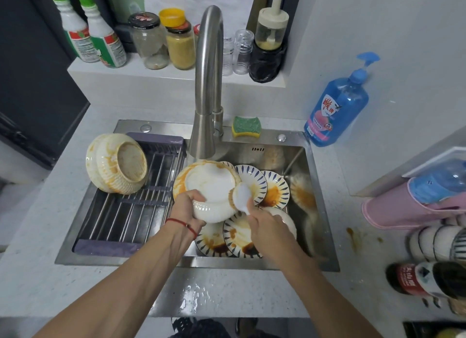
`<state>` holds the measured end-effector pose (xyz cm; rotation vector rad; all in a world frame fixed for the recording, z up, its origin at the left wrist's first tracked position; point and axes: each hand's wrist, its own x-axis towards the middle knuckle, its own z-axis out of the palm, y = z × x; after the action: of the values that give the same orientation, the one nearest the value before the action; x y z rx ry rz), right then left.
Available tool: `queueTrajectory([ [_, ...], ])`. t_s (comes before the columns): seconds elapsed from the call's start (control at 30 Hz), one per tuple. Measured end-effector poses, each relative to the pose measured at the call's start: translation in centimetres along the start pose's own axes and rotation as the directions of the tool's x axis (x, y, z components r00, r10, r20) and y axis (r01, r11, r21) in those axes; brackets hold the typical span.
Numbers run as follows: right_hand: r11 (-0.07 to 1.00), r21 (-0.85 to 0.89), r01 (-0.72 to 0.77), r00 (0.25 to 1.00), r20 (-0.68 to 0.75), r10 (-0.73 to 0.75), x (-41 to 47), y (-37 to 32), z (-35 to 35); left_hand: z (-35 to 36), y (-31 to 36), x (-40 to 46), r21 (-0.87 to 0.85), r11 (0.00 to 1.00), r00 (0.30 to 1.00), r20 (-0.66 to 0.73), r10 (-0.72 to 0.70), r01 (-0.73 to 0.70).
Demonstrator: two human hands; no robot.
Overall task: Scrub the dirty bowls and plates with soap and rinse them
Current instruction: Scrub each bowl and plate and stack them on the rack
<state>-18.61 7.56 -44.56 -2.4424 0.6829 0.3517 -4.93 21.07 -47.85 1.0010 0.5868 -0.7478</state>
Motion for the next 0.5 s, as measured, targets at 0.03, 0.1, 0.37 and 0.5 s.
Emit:
queueTrajectory([
  [0.03,1.0,0.003,-0.029,0.999,-0.029,0.029,0.2,0.2,0.0,0.3,-0.1,-0.1,-0.005,1.0,1.0,0.001,0.003,-0.003],
  [0.1,0.999,0.0,-0.044,0.998,-0.038,0.044,0.1,-0.2,0.2,0.5,-0.4,0.0,-0.039,0.999,1.0,-0.006,0.008,-0.009],
  [0.37,0.993,-0.118,0.021,0.998,-0.052,-0.027,-1.2,-1.2,1.0,1.7,-1.1,0.1,-0.121,0.993,0.999,-0.037,-0.018,0.013],
  [0.5,0.988,-0.156,0.002,0.996,-0.087,-0.016,-0.8,-0.4,0.6,2.1,-1.2,0.1,-0.156,0.987,0.999,-0.03,-0.041,0.036],
])
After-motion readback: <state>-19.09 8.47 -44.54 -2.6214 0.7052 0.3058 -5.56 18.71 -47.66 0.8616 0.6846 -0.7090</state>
